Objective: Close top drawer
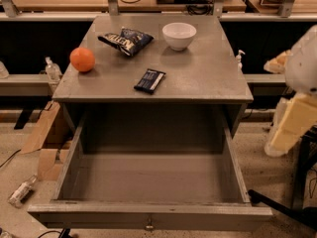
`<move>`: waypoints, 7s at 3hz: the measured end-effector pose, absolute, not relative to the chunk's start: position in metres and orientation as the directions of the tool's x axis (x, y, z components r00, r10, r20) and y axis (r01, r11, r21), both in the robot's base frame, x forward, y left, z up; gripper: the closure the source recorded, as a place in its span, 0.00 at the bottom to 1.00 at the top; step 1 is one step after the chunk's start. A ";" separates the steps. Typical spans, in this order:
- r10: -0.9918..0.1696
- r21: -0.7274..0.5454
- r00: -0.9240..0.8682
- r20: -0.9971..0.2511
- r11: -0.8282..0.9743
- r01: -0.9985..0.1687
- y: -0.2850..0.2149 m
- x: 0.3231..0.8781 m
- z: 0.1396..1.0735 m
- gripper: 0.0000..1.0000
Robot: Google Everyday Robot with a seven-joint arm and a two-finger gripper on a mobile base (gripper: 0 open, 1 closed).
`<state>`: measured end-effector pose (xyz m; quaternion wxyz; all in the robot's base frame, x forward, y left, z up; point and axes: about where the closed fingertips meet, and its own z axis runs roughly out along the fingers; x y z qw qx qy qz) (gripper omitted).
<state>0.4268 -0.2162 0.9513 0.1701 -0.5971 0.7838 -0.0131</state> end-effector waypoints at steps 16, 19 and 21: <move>-0.996 -0.210 -0.088 0.004 0.086 -0.974 -0.139 0.501 0.614 1.00; -0.994 -0.273 -0.104 -0.023 0.107 -0.956 -0.155 0.545 0.623 1.00; -0.991 -0.302 -0.133 -0.007 0.129 -0.945 -0.168 0.587 0.632 1.00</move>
Offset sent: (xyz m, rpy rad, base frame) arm -0.1588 -0.0137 -0.1769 0.2304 -0.0459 -0.1231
